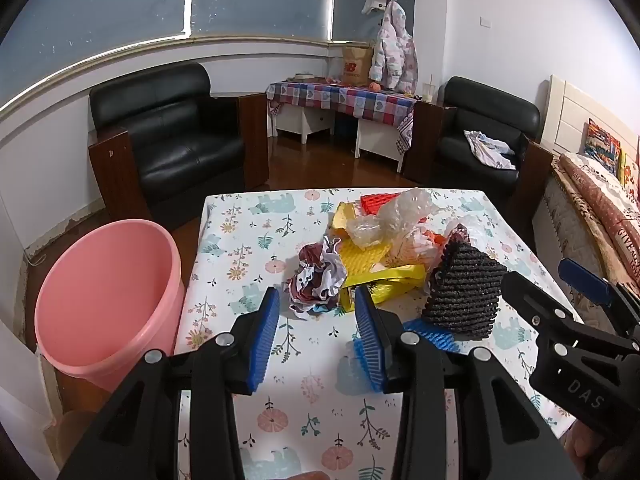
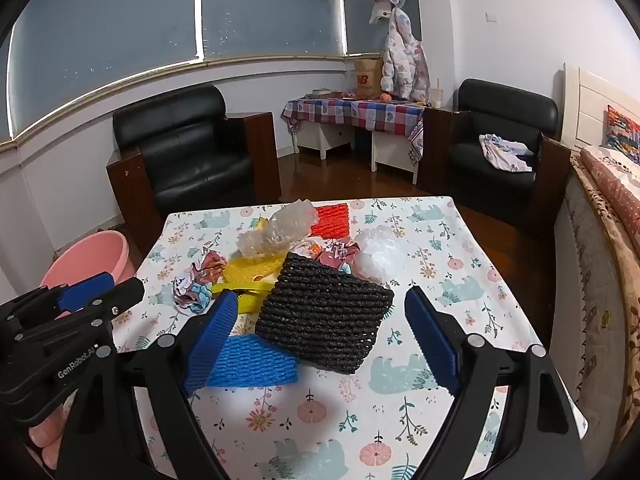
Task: Collect trash
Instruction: 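Move both tools over the trash pile on the table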
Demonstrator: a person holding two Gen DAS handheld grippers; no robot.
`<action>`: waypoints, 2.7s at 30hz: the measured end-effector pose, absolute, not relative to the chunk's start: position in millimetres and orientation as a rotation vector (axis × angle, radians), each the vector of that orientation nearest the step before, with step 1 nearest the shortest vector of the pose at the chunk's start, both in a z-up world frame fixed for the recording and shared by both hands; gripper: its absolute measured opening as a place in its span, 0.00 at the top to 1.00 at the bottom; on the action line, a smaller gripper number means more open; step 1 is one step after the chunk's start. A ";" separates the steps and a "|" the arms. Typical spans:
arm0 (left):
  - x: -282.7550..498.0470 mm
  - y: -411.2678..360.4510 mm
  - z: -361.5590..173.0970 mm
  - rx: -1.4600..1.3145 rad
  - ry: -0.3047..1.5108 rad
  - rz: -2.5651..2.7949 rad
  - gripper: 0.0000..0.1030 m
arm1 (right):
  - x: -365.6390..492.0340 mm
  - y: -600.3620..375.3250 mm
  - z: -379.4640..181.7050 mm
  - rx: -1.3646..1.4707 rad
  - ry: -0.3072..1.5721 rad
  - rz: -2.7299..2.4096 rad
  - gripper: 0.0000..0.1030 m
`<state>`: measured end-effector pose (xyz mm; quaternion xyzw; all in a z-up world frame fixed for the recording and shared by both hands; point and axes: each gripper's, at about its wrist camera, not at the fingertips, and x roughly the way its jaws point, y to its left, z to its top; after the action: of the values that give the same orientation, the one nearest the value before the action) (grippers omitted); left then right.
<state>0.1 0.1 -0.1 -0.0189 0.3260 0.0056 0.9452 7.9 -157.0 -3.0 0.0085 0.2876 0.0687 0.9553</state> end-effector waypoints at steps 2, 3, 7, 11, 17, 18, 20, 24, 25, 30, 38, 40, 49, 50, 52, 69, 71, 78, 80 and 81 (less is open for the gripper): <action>0.1 0.0 -0.1 -0.037 0.665 0.012 0.62 | 8.0 -156.9 -3.6 0.019 0.587 0.140 0.17; 0.2 0.0 -0.1 -0.037 0.665 0.012 0.62 | 8.0 -156.8 -3.8 0.019 0.587 0.141 0.17; 0.4 0.3 -0.4 -0.040 0.666 0.011 0.62 | 7.9 -156.4 -4.5 0.018 0.589 0.140 0.17; -0.1 -1.1 0.7 -0.036 0.670 0.008 0.62 | 8.5 -156.5 -4.2 0.019 0.589 0.137 0.17; 0.5 -2.3 -0.8 -0.043 0.673 0.010 0.62 | 7.5 -158.9 -4.6 0.029 0.587 0.133 0.17; 3.4 -2.8 -4.0 -0.040 0.678 0.010 0.62 | 7.5 -160.1 -4.5 0.030 0.585 0.132 0.17; 3.2 -3.8 -5.6 -0.043 0.687 0.010 0.62 | 5.5 -161.9 -4.9 0.030 0.578 0.131 0.17; 4.9 -2.3 -5.3 -0.048 0.695 0.006 0.62 | 5.0 -165.8 -2.0 0.040 0.575 0.126 0.17; 4.8 -3.6 -5.1 -0.046 0.694 0.006 0.62 | 5.5 -166.8 -2.7 0.042 0.577 0.126 0.17; 8.1 -4.7 -6.4 -0.044 0.700 0.008 0.62 | 7.6 -168.6 -4.7 0.048 0.585 0.131 0.17; 11.6 -6.9 -8.9 -0.037 0.711 0.007 0.62 | 9.6 -173.5 -8.1 0.063 0.594 0.133 0.17; 11.7 -7.8 -9.3 -0.035 0.712 0.006 0.62 | 10.2 -174.2 -8.3 0.064 0.594 0.133 0.17; 12.1 -8.3 -10.5 -0.034 0.713 0.006 0.62 | 10.7 -174.8 -8.4 0.064 0.595 0.134 0.17; 12.1 -8.4 -10.6 -0.034 0.713 0.006 0.62 | 10.7 -174.7 -8.2 0.065 0.596 0.133 0.17; 12.1 -8.4 -10.9 -0.034 0.713 0.005 0.62 | 11.0 -175.3 -8.7 0.067 0.597 0.132 0.17; 12.3 -8.2 -13.9 -0.041 0.724 0.004 0.62 | 15.8 -185.5 -18.0 0.083 0.616 0.115 0.17; 12.3 -7.7 -15.3 -0.043 0.728 0.006 0.62 | 16.7 -188.4 -19.7 0.090 0.621 0.113 0.17; 18.2 1.4 -17.4 -0.061 0.748 0.010 0.62 | 21.5 -194.3 -25.3 0.109 0.643 0.101 0.17; 20.0 5.6 -19.1 -0.073 0.754 0.013 0.62 | 22.6 -195.1 -26.6 0.111 0.646 0.100 0.17; 20.9 8.1 -20.0 -0.080 0.757 0.014 0.62 | 22.8 -195.1 -27.2 0.111 0.648 0.101 0.17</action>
<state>20.9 8.1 -20.0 -0.0391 0.3695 0.0070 0.9284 22.8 -195.1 -27.2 0.0545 0.3183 0.0497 0.9451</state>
